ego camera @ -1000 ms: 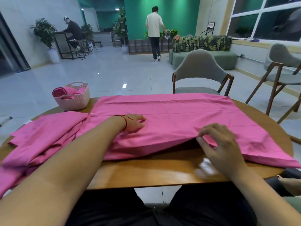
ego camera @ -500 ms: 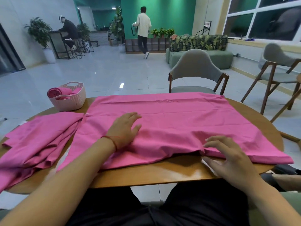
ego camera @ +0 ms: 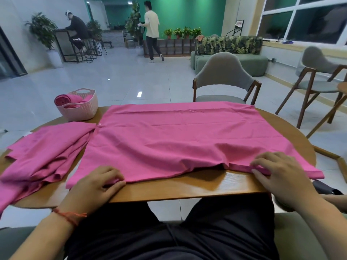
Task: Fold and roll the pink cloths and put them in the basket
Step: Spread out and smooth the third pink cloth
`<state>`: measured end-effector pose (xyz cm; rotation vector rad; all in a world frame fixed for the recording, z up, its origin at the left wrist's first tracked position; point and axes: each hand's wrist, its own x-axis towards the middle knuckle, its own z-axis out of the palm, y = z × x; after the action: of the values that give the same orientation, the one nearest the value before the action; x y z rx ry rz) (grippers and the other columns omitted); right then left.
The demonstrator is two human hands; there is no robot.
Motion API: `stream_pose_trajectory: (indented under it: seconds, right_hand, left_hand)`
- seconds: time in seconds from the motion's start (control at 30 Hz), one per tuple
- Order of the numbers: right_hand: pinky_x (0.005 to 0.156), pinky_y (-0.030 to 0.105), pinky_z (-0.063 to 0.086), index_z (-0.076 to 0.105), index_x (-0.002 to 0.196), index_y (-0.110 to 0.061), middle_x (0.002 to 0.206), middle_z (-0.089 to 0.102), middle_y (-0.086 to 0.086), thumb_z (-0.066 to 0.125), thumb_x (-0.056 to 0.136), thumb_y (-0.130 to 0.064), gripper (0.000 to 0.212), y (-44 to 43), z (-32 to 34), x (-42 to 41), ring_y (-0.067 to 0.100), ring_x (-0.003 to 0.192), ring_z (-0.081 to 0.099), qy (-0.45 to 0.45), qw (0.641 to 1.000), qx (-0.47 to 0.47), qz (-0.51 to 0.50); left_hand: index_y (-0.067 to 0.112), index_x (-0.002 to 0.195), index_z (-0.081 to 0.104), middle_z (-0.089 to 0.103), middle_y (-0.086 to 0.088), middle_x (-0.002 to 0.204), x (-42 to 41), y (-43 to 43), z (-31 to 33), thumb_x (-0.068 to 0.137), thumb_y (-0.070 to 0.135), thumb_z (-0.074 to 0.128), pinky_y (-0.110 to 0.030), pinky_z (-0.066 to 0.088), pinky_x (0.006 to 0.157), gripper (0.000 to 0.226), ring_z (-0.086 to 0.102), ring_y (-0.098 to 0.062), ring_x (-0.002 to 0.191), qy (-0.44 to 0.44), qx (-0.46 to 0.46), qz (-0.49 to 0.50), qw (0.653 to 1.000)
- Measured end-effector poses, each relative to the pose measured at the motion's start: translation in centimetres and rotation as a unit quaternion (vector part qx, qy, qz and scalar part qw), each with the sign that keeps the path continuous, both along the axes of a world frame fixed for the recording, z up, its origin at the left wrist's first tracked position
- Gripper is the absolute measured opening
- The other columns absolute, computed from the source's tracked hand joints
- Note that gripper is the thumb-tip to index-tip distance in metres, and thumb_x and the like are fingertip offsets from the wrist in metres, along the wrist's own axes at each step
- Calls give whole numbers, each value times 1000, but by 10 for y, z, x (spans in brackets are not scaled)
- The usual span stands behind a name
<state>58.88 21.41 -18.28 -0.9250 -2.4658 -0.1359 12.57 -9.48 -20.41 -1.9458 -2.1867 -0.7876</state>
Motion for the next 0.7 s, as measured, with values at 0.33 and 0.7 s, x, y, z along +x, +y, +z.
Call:
stream_pose_trajectory:
  seconds: [0.33,0.7]
  right_hand:
    - [83,46,45,70,99,-28,98,68,-12,65,95,-31,7,-8,14,30,21,93,64,43,998,30,34]
    - [89,47,54,72,113,-29,116,67,-14,80,91,-19,26,-23,1,53,18,106,64,34,999,-36,12]
  left_hand:
    - [23,99,74,67,13,101,-24,-32,14,100,47,52,-26,48,84,33,66,-13,91,88,31,15,996]
    - [34,100,69,62,21,104,-4,-45,17,92,50,60,-33,52,84,20,63,-7,96,43,14,60,997]
